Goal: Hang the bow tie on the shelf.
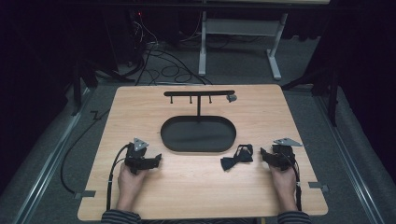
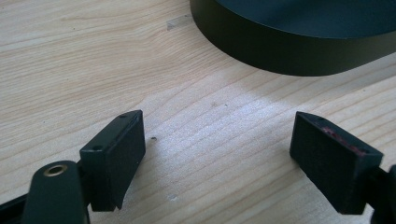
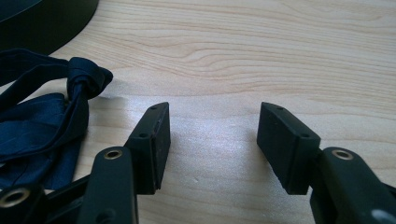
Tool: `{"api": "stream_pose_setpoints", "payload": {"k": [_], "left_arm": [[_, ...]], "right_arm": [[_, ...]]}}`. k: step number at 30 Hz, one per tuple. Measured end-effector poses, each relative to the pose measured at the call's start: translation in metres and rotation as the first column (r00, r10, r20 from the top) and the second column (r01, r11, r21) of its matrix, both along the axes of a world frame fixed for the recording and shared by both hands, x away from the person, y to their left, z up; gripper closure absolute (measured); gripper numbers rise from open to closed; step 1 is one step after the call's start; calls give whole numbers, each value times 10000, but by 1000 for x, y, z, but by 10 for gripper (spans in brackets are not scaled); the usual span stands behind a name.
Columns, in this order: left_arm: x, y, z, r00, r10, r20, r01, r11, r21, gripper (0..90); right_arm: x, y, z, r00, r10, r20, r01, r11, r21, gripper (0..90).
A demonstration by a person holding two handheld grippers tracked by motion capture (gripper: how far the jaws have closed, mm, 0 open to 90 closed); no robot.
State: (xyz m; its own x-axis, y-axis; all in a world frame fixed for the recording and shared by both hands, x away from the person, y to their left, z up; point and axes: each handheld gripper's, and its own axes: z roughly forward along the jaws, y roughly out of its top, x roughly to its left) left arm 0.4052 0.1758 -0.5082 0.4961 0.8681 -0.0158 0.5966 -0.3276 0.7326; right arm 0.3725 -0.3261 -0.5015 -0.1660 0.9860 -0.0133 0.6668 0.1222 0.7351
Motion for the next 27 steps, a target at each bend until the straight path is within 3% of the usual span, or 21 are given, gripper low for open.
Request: {"api": "stream_pose_setpoints", "payload": {"k": [10, 19, 27], "left_arm": [[0, 0, 0, 10000, 6, 12, -6, 10000, -4, 186], [0, 0, 0, 10000, 9, 16, -9, 10000, -7, 186], [0, 0, 0, 10000, 8, 13, -8, 10000, -8, 186]], "right_arm": [[0, -2, 0, 9999, 110, -9, -110, 9996, 241, 440], [-8, -7, 6, 9997, 100, 218, -109, 9990, 424, 497], [-19, -6, 9, 9984, 484, 308, -512, 9939, 979, 576]]}}
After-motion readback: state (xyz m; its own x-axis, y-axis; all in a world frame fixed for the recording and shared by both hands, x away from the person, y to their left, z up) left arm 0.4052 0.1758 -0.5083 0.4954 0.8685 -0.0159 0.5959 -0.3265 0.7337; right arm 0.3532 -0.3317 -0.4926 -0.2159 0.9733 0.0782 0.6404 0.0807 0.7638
